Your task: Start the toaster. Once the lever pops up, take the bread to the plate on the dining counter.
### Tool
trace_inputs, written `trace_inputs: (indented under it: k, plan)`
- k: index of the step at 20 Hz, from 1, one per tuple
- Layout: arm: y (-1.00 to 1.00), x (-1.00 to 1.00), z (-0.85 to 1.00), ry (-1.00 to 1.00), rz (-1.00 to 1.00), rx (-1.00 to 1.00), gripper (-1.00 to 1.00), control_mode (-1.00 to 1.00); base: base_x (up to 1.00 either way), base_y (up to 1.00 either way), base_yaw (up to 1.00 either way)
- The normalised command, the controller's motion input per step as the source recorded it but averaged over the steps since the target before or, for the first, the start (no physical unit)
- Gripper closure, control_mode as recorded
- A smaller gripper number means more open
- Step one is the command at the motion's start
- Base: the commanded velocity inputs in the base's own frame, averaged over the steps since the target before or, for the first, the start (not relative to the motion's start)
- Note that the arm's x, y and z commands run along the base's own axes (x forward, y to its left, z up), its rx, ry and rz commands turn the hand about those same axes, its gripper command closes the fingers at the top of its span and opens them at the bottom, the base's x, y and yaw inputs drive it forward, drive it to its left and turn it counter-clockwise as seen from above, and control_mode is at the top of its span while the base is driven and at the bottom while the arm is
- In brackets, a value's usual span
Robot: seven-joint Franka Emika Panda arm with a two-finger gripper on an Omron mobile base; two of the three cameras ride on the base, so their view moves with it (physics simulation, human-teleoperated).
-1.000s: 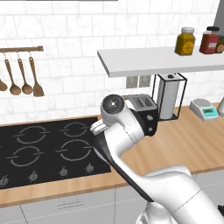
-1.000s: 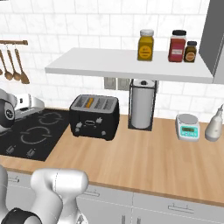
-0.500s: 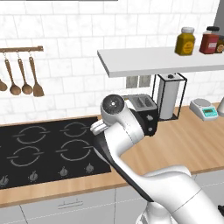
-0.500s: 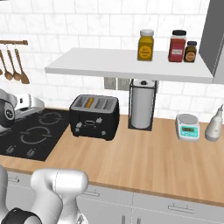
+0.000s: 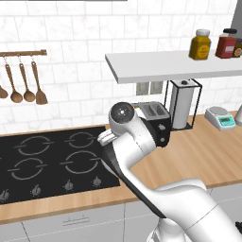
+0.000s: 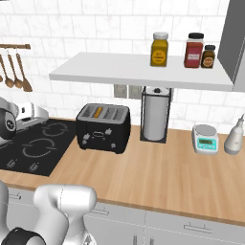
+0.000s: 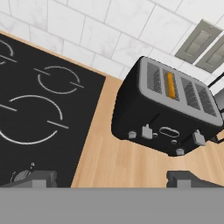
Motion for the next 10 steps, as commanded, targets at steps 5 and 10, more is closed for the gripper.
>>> trace_inputs:
  k: [5, 10]
  plan:
    - [0.0, 0.0, 0.0, 0.0, 0.0, 0.0, -1.0, -1.0, 0.0, 0.0, 0.0]
    - [0.0, 0.0, 0.0, 0.0, 0.0, 0.0, -1.0, -1.0, 0.0, 0.0, 0.0]
